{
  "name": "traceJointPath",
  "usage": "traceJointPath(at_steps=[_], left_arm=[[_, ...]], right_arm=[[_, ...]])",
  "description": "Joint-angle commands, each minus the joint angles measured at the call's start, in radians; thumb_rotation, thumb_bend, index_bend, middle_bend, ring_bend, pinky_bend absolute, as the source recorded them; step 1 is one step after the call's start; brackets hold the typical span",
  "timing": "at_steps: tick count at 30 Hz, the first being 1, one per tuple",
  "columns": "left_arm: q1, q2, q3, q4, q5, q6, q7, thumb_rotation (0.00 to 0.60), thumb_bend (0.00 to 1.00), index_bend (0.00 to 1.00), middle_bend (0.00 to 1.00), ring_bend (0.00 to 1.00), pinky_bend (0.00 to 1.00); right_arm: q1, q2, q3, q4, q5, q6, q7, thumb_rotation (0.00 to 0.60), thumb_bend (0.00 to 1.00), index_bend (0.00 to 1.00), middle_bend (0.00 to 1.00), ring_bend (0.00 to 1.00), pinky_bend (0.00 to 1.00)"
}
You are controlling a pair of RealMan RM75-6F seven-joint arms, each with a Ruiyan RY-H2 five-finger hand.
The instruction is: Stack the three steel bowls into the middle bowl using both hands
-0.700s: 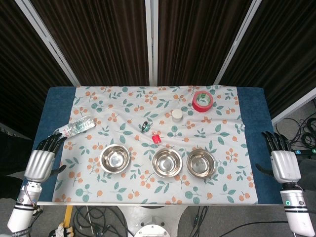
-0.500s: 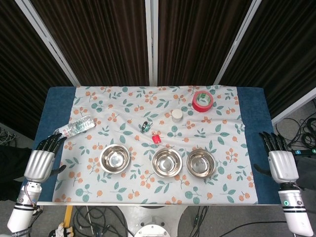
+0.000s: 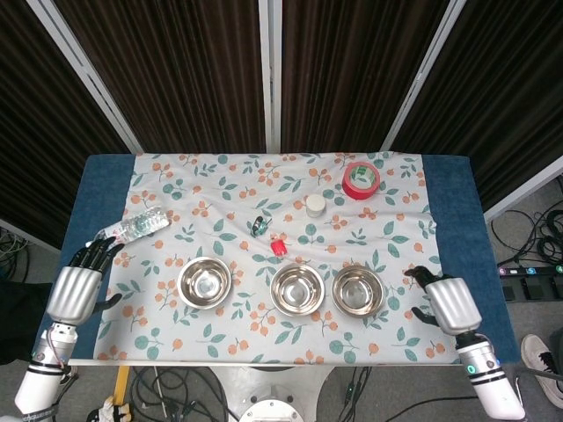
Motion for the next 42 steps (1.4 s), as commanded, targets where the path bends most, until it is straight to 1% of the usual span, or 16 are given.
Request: traceJointPath(at_steps=[1,11,18,24,29,35,40,42], left_arm=[[0.002,0.003,0.002,0.0,0.005,0.006,-0.001,0.6,0.03,0.2,0.21,0.14,0.23],[0.007,0.011,0.001,0.004,0.004,0.012,-0.021,0.6,0.03,0.2,0.21,0.14,0.23],[0.008,0.008,0.0,0.022,-0.006,0.004,-0.043,0.6,0.03,0.2,0.21,0.14,0.23],[0.008,0.004,-0.005,0.045,-0.013,0.003,-0.065,0.6,0.03,0.2,0.21,0.14,0.23],[0.01,-0.01,-0.013,0.072,-0.021,0.014,-0.048,0.6,0.03,0.2,0.21,0.14,0.23],[0.012,-0.012,-0.014,0.084,-0.027,0.011,-0.064,0.6,0.03,0.2,0.21,0.14,0.23],[0.015,-0.019,-0.019,0.096,-0.029,0.021,-0.086,0.6,0.03,0.2,0.21,0.14,0.23],[0.016,-0.026,-0.021,0.106,-0.029,0.027,-0.089,0.6,0.04,0.2,0.2,0.14,0.23]], right_arm=[[0.029,-0.041,-0.03,-0.014,-0.03,-0.051,-0.071,0.6,0.1,0.32,0.32,0.64,0.63],[0.063,-0.078,-0.04,-0.04,-0.02,-0.114,-0.16,0.6,0.1,0.32,0.32,0.64,0.63],[0.088,-0.109,-0.036,-0.032,0.008,-0.16,-0.215,0.6,0.1,0.32,0.33,0.64,0.63],[0.11,-0.142,-0.019,-0.014,0.046,-0.192,-0.259,0.6,0.13,0.34,0.35,0.64,0.63],[0.131,-0.172,0.004,0.003,0.089,-0.216,-0.293,0.6,0.15,0.38,0.38,0.64,0.63],[0.149,-0.193,0.007,0.022,0.127,-0.242,-0.324,0.6,0.19,0.4,0.39,0.65,0.63],[0.151,-0.21,0.003,0.035,0.153,-0.244,-0.341,0.6,0.31,0.44,0.44,0.71,0.67],[0.151,-0.217,0.0,0.043,0.154,-0.239,-0.35,0.6,0.34,0.46,0.46,0.73,0.69]])
